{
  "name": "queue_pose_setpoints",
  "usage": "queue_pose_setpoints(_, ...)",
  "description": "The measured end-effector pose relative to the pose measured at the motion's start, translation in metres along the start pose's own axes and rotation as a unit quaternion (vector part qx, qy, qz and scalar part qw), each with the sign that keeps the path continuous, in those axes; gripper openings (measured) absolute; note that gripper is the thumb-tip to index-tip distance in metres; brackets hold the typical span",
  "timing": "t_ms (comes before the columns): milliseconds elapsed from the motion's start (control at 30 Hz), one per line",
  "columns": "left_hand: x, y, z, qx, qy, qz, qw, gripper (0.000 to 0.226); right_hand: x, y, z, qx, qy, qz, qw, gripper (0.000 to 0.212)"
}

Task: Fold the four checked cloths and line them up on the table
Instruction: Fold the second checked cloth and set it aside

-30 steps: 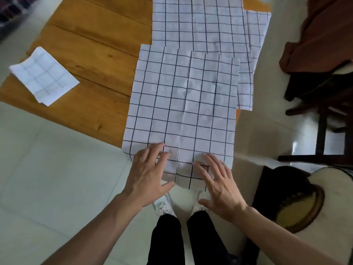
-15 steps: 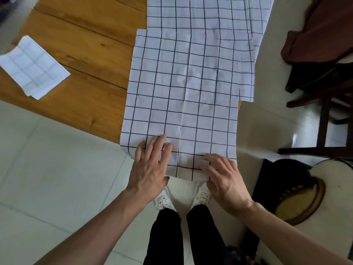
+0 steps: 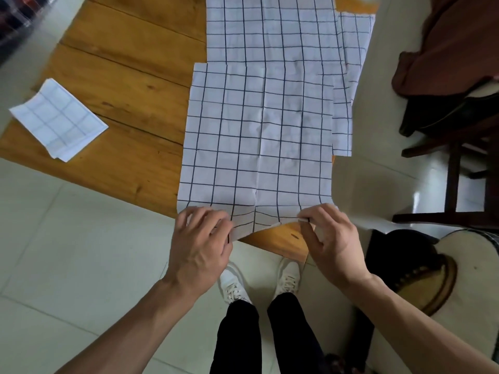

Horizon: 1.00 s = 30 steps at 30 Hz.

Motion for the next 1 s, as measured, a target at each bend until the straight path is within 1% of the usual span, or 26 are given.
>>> queue_pose_setpoints(33, 0.003, 0.003, -0.007, -0.003, 0.001, -0.002, 1.000, 0.009, 0.002, 0.004, -0.005, -0.005, 0.005, 0.000, 1.000, 0.005)
queue_pose_setpoints(167, 0.012, 0.020, -0.033, -0.008, -0.001, -0.018, 1.000, 0.020, 0.013, 0.019, -0.021, -0.023, 0.012, 0.007, 1.000, 0.005)
queue_pose_setpoints(300, 0.015, 0.038, -0.065, -0.012, 0.003, -0.019, 1.000, 0.015, 0.031, 0.037, -0.045, -0.046, 0.024, 0.012, 0.999, 0.004)
queue_pose_setpoints(433, 0.030, 0.052, -0.088, 0.008, 0.020, -0.008, 1.000, 0.016, 0.039, 0.053, -0.061, -0.073, 0.034, 0.025, 0.996, 0.005)
queue_pose_setpoints(533, 0.042, 0.066, -0.100, 0.020, 0.029, 0.004, 0.999, 0.015, 0.037, 0.067, -0.064, -0.092, 0.036, 0.029, 0.995, 0.006)
queue_pose_setpoints(667, 0.051, 0.098, -0.108, 0.009, 0.038, 0.008, 0.999, 0.015, 0.026, 0.092, -0.069, -0.113, 0.044, 0.038, 0.992, 0.005)
queue_pose_setpoints(800, 0.054, 0.140, -0.101, 0.003, 0.043, 0.003, 0.999, 0.014, 0.009, 0.125, -0.071, -0.093, 0.052, 0.049, 0.993, 0.008)
queue_pose_setpoints(900, 0.054, 0.169, -0.094, 0.013, 0.049, -0.011, 0.999, 0.016, -0.007, 0.149, -0.071, -0.067, 0.049, 0.050, 0.995, 0.009)
queue_pose_setpoints(1000, 0.052, 0.197, -0.088, 0.019, 0.048, -0.027, 0.998, 0.010, -0.027, 0.173, -0.071, -0.042, 0.043, 0.040, 0.997, 0.009)
Point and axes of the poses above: each hand's wrist, its own y-axis towards the middle knuckle, its own z-axis out of the palm, x = y × z, the point moved 4 cm from there along y, towards the middle knuckle, and after that the axes turned 7 degrees about -z, right-handed, at the moved point
